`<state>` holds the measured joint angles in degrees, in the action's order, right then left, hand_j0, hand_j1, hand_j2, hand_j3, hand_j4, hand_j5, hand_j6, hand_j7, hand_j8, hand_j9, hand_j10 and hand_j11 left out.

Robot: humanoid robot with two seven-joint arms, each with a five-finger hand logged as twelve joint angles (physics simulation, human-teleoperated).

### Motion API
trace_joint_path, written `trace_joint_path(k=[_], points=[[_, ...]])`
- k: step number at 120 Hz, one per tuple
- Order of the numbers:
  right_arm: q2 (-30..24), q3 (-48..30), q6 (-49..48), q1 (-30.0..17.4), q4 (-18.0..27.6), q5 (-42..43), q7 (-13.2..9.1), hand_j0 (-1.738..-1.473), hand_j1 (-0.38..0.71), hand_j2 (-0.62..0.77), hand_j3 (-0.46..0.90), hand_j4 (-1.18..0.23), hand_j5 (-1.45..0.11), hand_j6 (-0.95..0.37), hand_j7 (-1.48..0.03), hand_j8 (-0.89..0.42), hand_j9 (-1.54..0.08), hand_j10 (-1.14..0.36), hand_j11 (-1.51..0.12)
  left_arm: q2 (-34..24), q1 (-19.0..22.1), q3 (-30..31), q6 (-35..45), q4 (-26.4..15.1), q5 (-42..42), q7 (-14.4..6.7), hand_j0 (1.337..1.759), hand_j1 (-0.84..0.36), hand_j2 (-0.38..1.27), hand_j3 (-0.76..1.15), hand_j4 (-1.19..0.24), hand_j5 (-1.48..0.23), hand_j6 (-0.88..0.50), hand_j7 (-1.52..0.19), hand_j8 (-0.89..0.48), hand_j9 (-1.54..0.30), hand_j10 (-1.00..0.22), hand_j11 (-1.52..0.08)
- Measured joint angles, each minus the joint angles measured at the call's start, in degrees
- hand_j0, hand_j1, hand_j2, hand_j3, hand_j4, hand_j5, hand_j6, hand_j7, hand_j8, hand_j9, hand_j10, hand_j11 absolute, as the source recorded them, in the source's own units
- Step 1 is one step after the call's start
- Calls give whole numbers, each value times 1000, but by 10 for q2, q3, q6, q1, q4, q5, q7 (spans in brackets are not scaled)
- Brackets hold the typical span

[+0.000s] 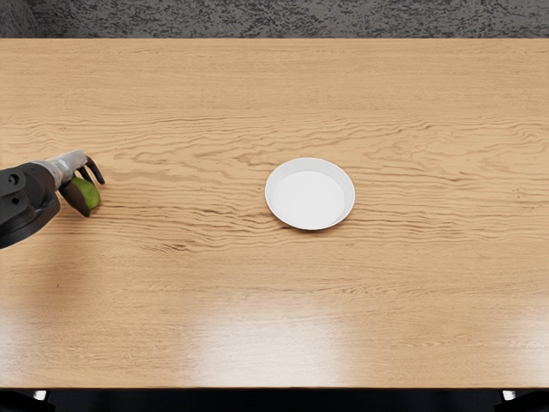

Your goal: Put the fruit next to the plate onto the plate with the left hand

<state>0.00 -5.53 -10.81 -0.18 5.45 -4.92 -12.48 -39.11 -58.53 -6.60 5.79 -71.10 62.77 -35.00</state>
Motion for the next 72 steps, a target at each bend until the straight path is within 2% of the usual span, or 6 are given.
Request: trace_joint_path(k=[19,72], points=[[0,0,0,0,0,0,0,-1658,-349,0,0,0,0,0,0,0,0,0,0,-1,-1,0,-1,0,-2,0,1657,-263,301,0,-582,-748,-524,-750,-508,-757,-577,-757],[0,0,0,0,0,0,0,-1658,-349,0,0,0,0,0,0,0,0,0,0,-2,-1,0,-1,-1,-8,0,1656,-273,336,0,-650,-845,-508,-847,-498,-856,-644,-856]])
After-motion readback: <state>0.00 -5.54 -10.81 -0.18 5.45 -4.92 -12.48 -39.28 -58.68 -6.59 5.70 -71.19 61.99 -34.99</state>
